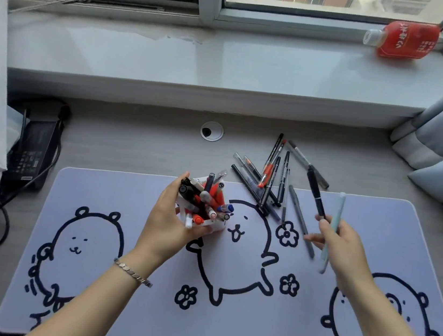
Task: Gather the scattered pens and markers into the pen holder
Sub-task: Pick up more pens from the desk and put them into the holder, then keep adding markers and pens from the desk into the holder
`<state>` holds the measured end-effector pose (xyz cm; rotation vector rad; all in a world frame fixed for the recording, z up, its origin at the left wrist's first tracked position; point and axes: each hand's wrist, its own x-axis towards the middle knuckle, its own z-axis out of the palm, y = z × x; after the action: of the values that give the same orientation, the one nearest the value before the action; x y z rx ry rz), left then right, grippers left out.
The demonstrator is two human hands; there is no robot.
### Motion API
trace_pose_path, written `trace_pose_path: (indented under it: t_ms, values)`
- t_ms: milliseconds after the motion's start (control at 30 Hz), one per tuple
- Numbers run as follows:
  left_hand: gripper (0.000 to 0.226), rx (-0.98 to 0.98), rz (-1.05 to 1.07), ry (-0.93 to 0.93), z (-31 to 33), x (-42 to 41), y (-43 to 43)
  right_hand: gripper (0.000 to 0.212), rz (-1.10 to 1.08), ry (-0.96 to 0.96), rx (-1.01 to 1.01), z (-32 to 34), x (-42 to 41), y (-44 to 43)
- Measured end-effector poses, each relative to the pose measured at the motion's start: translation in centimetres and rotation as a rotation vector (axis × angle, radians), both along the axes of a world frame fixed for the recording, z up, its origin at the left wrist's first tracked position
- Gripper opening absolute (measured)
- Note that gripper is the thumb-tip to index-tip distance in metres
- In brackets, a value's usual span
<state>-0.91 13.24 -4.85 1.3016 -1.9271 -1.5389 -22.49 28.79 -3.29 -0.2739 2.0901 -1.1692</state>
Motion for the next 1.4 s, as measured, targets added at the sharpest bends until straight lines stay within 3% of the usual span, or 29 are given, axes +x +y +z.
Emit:
trace_pose_path:
  t_ms: [100, 167, 367, 533, 667, 767, 900, 1000, 1167, 1233, 1400]
  values:
    - [0.097, -0.024, -0.010, -0.050, -0.1, 0.2, -0.1, 0.017, -0.051, -0.374, -0.268, 1.9, 1.9, -1.6]
    - [0.096, -0.022, -0.025, -0.046, 0.3, 0.1, -0.1, 0.017, -0.016, -0.438, -0.363, 2.9, 3.3, -3.0]
    - [0.093, -0.014, -0.033, -0.044, 0.8, 0.0, -0.1, 0.007, 0.192, 0.046, -0.400, 3.6, 6.4, -7.1]
    - [0.098, -0.044, -0.029, -0.077, 0.7, 0.1, 0.0, 0.035, 0.548, 0.379, -0.170, 2.4, 7.7, -9.4]
    - [0.097, -0.051, -0.034, -0.079, 0.7, 0.2, -0.1, 0.011, 0.730, 0.379, -0.010, 3.3, 6.0, -8.4]
    - [0.093, -0.044, -0.029, -0.091, 0.8, 0.1, -0.2, 0.029, 0.812, 0.265, 0.121, 5.0, 4.1, -6.3]
    - [0.093, -0.032, -0.027, -0.099, 0.9, 0.1, -0.2, 0.035, 0.784, 0.293, 0.013, 7.5, 2.5, -4.2]
    - [0.091, -0.033, -0.026, -0.102, 0.8, 0.1, -0.2, 0.027, 0.669, 0.297, -0.048, 8.5, 1.7, -3.7]
    - [0.082, -0.053, -0.029, -0.067, 1.1, 0.0, -0.1, 0.006, 0.805, 0.568, 0.025, 8.9, 3.0, -6.2]
    - [0.080, -0.060, -0.027, -0.056, 1.2, -0.1, -0.1, 0.015, 0.875, 0.654, -0.009, 8.2, 4.1, -8.1]
    - [0.085, -0.059, -0.037, -0.095, 1.0, 0.0, -0.2, 0.040, 0.809, 0.815, -0.207, 5.4, 6.4, -12.4]
